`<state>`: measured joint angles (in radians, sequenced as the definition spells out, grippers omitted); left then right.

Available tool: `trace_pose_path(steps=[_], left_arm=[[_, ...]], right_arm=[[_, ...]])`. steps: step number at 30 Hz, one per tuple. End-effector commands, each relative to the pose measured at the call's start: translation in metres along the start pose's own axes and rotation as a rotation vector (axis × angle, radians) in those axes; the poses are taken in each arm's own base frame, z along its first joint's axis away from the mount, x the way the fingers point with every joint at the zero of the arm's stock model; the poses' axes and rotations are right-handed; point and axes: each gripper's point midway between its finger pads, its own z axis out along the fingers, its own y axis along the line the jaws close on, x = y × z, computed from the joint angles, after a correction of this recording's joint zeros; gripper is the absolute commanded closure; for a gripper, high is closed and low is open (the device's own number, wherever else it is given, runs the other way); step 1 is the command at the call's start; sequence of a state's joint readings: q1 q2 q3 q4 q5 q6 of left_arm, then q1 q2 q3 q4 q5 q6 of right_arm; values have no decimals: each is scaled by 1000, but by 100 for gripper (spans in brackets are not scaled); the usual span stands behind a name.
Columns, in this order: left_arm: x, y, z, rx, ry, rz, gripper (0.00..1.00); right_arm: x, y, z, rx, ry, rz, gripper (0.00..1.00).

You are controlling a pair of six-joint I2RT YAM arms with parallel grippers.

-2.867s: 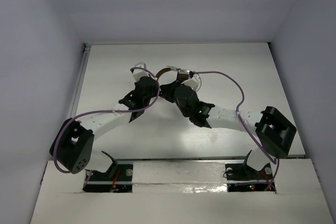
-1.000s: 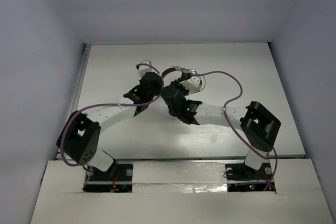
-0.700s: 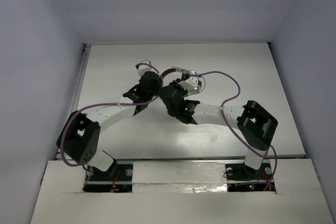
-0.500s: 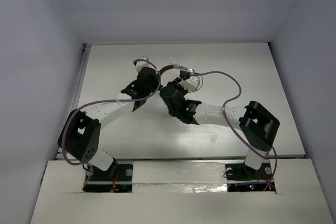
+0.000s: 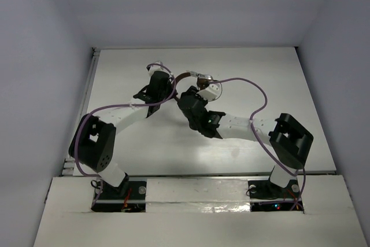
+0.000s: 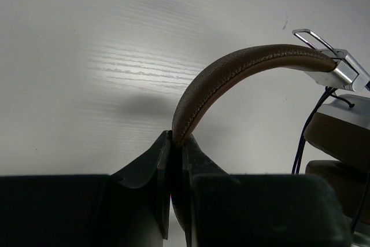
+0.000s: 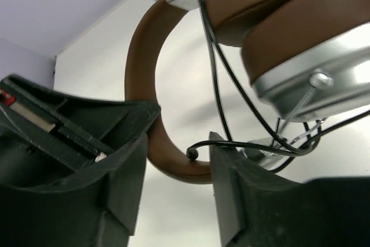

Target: Wrap the headphones

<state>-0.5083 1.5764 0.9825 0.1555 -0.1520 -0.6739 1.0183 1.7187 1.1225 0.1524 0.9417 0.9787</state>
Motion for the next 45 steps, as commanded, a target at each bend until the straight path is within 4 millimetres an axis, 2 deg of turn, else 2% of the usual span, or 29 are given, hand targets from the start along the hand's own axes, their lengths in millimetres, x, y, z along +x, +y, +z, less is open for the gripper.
trace_pose_path(steps=[1,5,10,12,15,19,21,23,24,26,27,29,30,31,33,34,36,38,39,41,42,43,45], left_arm=[[-57,-43,-11,142,-129,-80,100],[-69,-33,-7,128,-141,-90,100],[-87,-32,0,126,-148,-92,100],[-89,-38,2,137,-139,-85,100],[-96,-31,9,120,-138,-85,100],[-96,-30,12,112,-137,-72,100],[-97,-30,13,108,-138,-66,100],[-96,-30,13,108,-134,-60,100],[-95,-30,13,110,-132,-59,100],[-95,-30,13,114,-133,-55,100],[-94,-29,13,114,-135,-52,100],[-86,-37,12,124,-126,-35,100],[-83,-38,12,114,-129,-21,100],[-75,-46,11,124,-121,-3,100],[-68,-52,11,123,-116,15,100],[-63,-52,15,115,-112,23,100],[-59,-58,18,117,-106,30,100],[-42,-65,27,117,-73,50,100],[-40,-63,36,104,-65,53,100],[-27,-74,41,106,-45,82,100],[-31,-74,46,88,-55,86,100],[-18,-74,55,72,-30,107,100],[-14,-77,63,56,-18,134,100]], right_arm=[[5,4,-13,-27,53,-46,45],[7,11,-22,-77,112,-49,43],[15,16,-35,-131,205,-69,37],[16,16,-37,-133,224,-81,36],[19,13,-43,-146,253,-82,36],[10,16,-55,-197,272,-62,35],[-8,21,-67,-238,261,-45,36],[-12,15,-75,-262,269,-48,38],[-32,19,-86,-299,248,-30,41],[-38,7,-96,-317,249,-38,48],[-60,8,-108,-351,219,-15,74],[-70,-5,-116,-351,203,-39,96],[-79,-10,-121,-356,189,-51,100],[-96,-21,-129,-336,162,-47,100],[-110,-34,-136,-325,137,-45,100],[-125,-42,-145,-325,114,-39,100],[-135,-52,-152,-323,97,-29,100],[-150,-59,-162,-340,73,0,100],[-149,-65,-163,-334,72,-7,100],[-154,-71,-166,-332,62,4,100],[-153,-73,-166,-324,64,9,98],[-151,-77,-166,-313,71,2,97],[-150,-81,-166,-308,72,5,93]])
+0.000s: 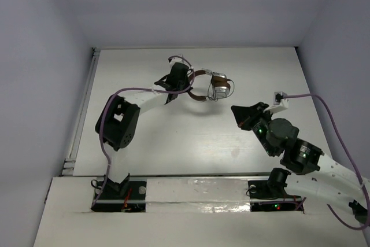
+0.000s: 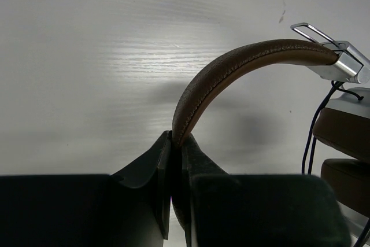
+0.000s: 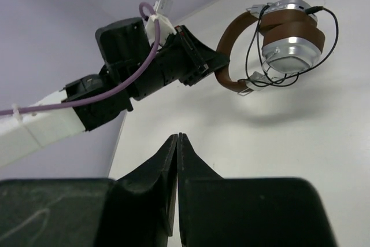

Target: Wrap the headphones

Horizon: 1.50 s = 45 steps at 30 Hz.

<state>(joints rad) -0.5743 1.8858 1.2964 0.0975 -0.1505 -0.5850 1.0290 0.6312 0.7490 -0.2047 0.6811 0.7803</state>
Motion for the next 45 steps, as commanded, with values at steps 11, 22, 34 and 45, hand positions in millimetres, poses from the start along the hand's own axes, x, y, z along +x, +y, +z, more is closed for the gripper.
trace_pose_path(steps=[11,22,34,45], left_arm=[[0,3,41,-82,-37,39,100],[-21,9,13,-97,-124,28,52],[-116,-7,-150,91,-482,-94,1],[-131,10,-260,193,-616,-140,1]], right_arm=[[8,-33,-10,80,8,-48,41],[-7,-32,-12,112,-24,-48,17],[-91,-24,-46,129,-202,-40,0],[-151,-37,-91,118,-342,18,1]])
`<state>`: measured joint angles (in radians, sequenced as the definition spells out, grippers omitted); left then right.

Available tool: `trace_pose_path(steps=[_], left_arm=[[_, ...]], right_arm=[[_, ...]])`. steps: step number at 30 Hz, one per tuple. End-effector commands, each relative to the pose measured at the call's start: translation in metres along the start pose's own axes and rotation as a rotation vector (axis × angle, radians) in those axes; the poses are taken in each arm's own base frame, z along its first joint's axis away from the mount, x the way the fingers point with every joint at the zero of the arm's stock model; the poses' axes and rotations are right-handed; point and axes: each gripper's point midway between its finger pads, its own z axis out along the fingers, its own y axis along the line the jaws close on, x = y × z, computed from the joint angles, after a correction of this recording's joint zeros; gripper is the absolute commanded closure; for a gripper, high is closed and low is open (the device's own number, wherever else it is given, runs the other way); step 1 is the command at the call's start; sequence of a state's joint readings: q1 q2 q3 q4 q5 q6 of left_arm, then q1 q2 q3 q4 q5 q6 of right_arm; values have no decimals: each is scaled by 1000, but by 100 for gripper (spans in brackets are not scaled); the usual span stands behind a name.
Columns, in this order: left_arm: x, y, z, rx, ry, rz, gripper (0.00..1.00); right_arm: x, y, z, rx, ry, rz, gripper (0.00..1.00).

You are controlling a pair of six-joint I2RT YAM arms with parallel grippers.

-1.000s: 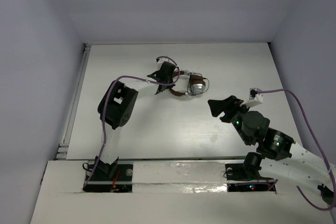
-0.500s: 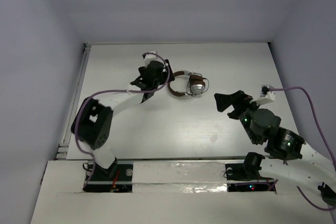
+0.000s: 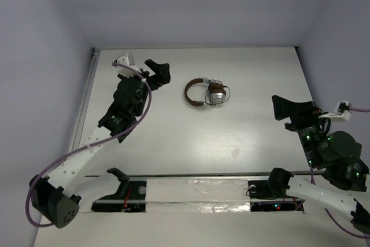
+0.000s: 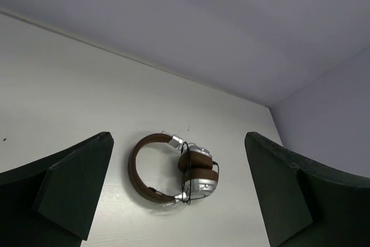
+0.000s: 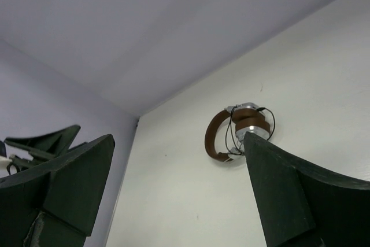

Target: Wrap the headphones

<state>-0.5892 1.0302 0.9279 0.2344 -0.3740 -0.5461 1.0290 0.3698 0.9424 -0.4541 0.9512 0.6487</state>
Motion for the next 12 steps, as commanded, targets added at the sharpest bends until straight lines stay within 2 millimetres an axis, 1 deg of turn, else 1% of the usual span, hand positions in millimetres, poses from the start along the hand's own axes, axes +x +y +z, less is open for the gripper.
trace_pose_path(steps=[1,3,4,5,7,10,12], left_arm=[[-20,-1,-29,43,-36,-7,1],[-28,-4,-41,71,-50,-21,1],[-35,-9,-52,109,-63,-44,1],[-38,-12,-57,135,-69,-49,1],[-46,-15,-70,171,-89,-61,1],[-52,-14,-75,170,-98,-50,1],[-50,-12,-74,150,-87,-49,1]], right_arm=[[-36,-9,-13,7,-67,8,0],[-44,-8,-18,-16,-76,24,0],[-47,-8,-19,-25,-83,27,0],[-50,-8,-21,-40,-86,41,0],[-48,-7,-21,-48,-89,47,0],[-39,-4,-17,-51,-78,31,0],[-32,0,-12,-47,-63,9,0]])
